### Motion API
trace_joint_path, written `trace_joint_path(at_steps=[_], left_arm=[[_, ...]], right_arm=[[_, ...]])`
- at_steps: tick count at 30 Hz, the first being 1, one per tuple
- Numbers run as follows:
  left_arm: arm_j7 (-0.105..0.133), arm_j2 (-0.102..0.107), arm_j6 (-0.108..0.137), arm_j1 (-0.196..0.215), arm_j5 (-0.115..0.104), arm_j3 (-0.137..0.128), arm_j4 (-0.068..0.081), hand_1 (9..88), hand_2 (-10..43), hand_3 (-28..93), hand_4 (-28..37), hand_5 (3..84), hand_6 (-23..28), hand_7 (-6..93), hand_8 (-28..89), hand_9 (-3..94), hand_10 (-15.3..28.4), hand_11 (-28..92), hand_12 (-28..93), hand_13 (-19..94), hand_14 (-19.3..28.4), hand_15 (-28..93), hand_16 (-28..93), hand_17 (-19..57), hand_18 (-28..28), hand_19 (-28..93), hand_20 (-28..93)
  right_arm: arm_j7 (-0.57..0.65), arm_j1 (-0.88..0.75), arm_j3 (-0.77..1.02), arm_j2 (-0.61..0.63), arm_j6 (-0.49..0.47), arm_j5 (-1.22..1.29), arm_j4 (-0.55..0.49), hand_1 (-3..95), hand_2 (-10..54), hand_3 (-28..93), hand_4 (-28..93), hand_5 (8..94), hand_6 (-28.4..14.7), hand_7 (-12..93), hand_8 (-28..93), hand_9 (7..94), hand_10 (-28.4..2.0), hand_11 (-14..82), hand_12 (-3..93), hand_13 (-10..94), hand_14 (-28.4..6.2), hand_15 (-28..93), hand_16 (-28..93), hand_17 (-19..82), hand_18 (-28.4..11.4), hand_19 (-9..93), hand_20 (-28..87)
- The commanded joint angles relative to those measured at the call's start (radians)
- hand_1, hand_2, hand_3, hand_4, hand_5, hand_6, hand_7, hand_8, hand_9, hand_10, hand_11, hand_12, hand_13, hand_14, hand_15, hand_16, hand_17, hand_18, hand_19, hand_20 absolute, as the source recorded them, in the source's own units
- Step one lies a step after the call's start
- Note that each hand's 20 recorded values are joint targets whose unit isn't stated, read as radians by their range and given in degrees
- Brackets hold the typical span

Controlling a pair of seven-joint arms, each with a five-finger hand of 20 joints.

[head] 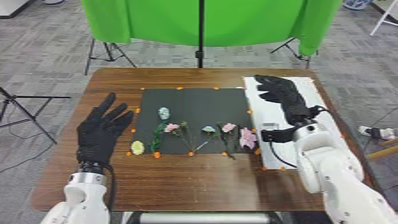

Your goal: Arrange flowers

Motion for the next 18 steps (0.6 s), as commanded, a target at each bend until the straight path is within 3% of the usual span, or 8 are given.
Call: trace_joint_path(at_steps=[1,3,4,7,9,11,13,18], left_arm=[[-0.018,-0.008,-0.001,0.019,0.044,-0.009,0.02,19.9,6.8,79,-28.2,36.8,4.4,11.8,-10,34.8,17.3,21,11,27,26.2,49,-7,-8.5,26.8,55,12],[-0.011,-0.002,-0.007,0.031,0.053,-0.019,0.021,19.6,6.6,79,-28.2,36.6,4.2,12.1,-10,34.8,17.3,21,11,27,26.1,48,-7,-8.5,26.8,54,12],[0.005,0.005,0.006,0.044,0.049,-0.017,0.02,19.5,6.6,79,-28.2,36.3,4.1,12.1,-10,34.7,17.2,21,11,27,26.0,48,-7,-8.5,26.7,54,12],[0.017,-0.007,0.006,0.07,0.041,-0.036,0.018,19.6,6.6,79,-28.2,35.9,3.9,12.3,-11,34.8,17.1,20,11,27,25.9,48,-7,-8.6,26.7,54,12],[0.005,-0.025,-0.005,0.083,0.055,-0.057,0.018,19.6,6.6,79,-28.2,35.6,3.7,12.4,-11,34.8,17.0,20,11,27,25.9,48,-6,-8.5,26.7,54,13],[0.03,-0.021,0.013,0.099,0.04,-0.058,0.012,19.5,6.4,79,-28.3,35.3,3.6,12.4,-11,34.8,17.0,20,11,27,26.0,48,-6,-8.6,26.7,54,13],[0.022,-0.027,0.001,0.107,0.053,-0.073,0.012,19.5,6.4,79,-28.3,35.2,3.6,12.4,-11,35.0,17.1,21,12,27,26.3,49,-6,-8.7,26.8,54,14],[0.01,-0.038,-0.013,0.109,0.057,-0.087,0.013,19.5,6.2,79,-28.3,35.3,3.6,12.6,-11,35.6,17.6,22,12,27,26.6,50,-6,-8.3,27.0,55,15]], right_arm=[[-0.069,-0.071,0.03,-0.046,-0.026,0.535,0.003,12.2,11.7,78,-28,44.1,1.6,11,-11,46.5,-15.9,9.3,12.8,33,-22.0,27,13,2,-22.9,50,25],[-0.092,-0.078,0.045,-0.049,-0.026,0.542,0.011,11.8,11.6,78,-28,43.0,2.3,12,-11,46.3,-15.8,9.0,12.9,33,-21.9,26,14,1,-23.2,50,24],[-0.107,-0.081,0.044,-0.042,-0.008,0.548,0.009,11.5,11.5,78,-28,42.3,2.7,12,-11,46.0,-15.5,8.8,12.9,33,-21.9,25,14,1,-23.4,49,24],[-0.121,-0.082,0.049,-0.052,0.004,0.543,0.012,10.3,11.4,78,-28,40.0,4.0,11,-12,45.5,-15.0,8.0,13.0,33,-21.7,24,15,1,-23.7,49,24],[-0.123,-0.089,0.051,-0.064,0.026,0.523,0.009,9.9,11.6,78,-28,39.7,4.3,12,-12,45.4,-14.6,7.8,13.2,33,-21.7,24,16,1,-23.6,48,24],[-0.143,-0.091,0.041,-0.064,0.063,0.551,0.009,9.4,11.8,78,-28,39.6,4.4,12,-12,45.4,-14.6,7.8,13.3,33,-21.6,23,16,1,-23.7,48,25],[-0.138,-0.093,0.045,-0.074,0.071,0.541,0.009,9.0,11.9,78,-28,39.6,4.6,12,-12,45.4,-14.5,8.0,13.4,32,-21.7,23,17,0,-23.7,48,25],[-0.134,-0.096,0.05,-0.072,0.08,0.524,0.011,8.9,11.8,78,-28,40.7,4.5,13,-12,46.5,-14.7,9.1,13.7,33,-21.5,25,18,0,-23.5,48,25]])
